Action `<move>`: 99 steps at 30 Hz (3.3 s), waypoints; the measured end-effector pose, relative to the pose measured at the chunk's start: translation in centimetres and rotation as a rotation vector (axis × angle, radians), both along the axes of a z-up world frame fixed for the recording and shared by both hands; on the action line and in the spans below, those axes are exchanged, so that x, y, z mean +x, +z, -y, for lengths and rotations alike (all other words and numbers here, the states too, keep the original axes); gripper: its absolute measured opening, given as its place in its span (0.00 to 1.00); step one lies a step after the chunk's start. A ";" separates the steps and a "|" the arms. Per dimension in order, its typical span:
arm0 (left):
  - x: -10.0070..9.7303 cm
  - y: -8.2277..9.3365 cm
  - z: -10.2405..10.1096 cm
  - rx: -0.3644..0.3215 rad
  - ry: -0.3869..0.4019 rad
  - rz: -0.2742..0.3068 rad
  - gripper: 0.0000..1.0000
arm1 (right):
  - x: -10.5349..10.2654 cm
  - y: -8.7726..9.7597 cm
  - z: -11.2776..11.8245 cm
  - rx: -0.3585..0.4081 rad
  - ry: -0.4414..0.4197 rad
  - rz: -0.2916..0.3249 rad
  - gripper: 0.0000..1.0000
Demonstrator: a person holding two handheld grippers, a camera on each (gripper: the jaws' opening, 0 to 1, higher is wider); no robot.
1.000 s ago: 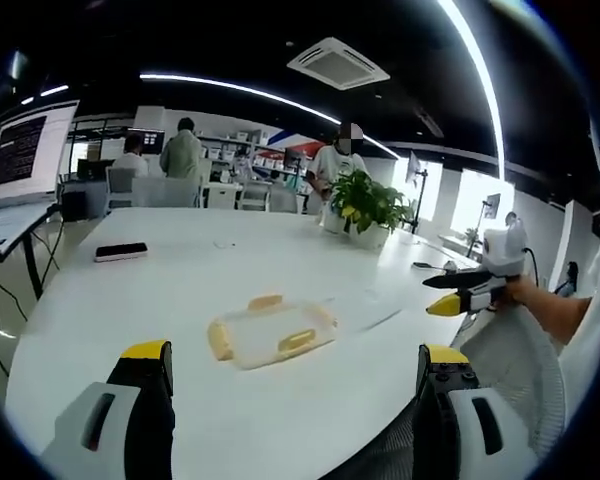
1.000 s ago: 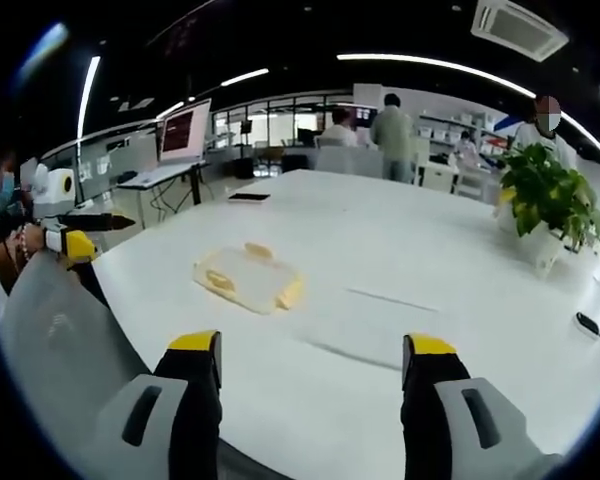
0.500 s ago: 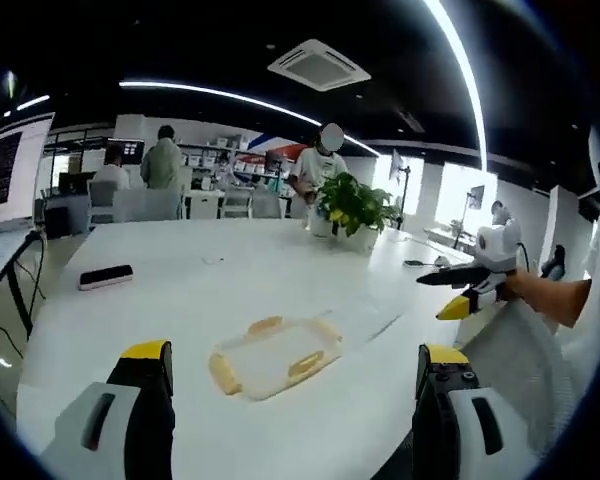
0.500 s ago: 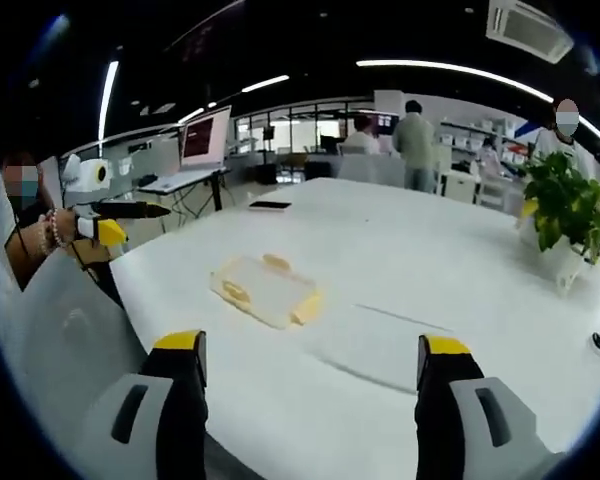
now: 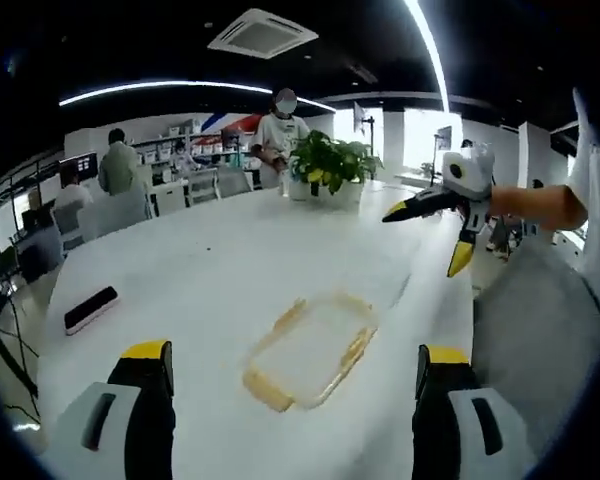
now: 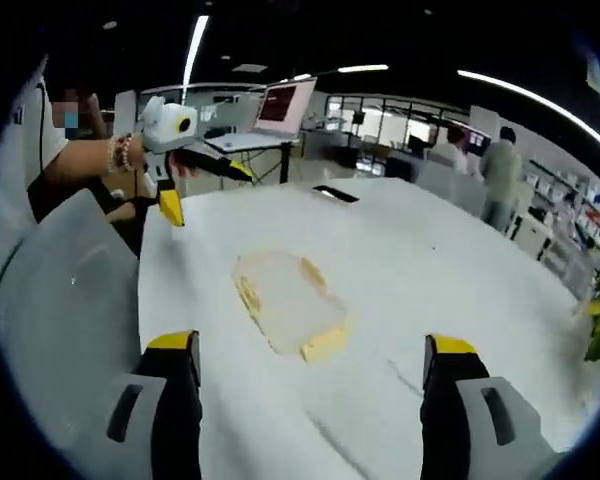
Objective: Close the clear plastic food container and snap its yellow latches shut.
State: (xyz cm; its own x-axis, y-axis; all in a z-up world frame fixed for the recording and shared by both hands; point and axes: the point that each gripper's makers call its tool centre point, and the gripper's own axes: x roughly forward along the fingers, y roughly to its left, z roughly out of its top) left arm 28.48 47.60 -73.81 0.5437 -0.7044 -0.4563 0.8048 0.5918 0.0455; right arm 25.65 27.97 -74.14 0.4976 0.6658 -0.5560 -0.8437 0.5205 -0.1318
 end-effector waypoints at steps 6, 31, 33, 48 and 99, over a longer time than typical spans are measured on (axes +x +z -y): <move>0.8 -3.0 -0.3 0.177 -0.153 -0.079 0.96 | 1.9 -1.2 -1.7 -0.083 0.186 -0.030 0.76; 3.8 -10.7 -0.2 0.607 -0.470 -0.225 0.75 | 5.5 -9.7 -2.3 -0.484 0.463 -0.227 0.62; 3.7 -10.9 -0.3 0.610 -0.466 -0.260 0.73 | 5.7 -9.8 -2.4 -0.485 0.464 -0.241 0.59; 4.1 -10.8 0.9 0.635 -0.497 -0.260 0.60 | 5.6 -10.6 -3.0 -0.561 0.504 -0.284 0.52; 3.1 -10.6 1.6 0.597 -0.561 -0.235 0.34 | 5.4 -10.8 -2.6 -0.737 0.493 -0.334 0.36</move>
State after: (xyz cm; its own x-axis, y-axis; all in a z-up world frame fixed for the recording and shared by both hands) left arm 31.62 46.02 -84.45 0.0311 -0.4470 -0.8940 0.9993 0.0326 0.0185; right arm 31.10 30.62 -84.93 -0.0072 0.1831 -0.9831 -0.9997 -0.0230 0.0031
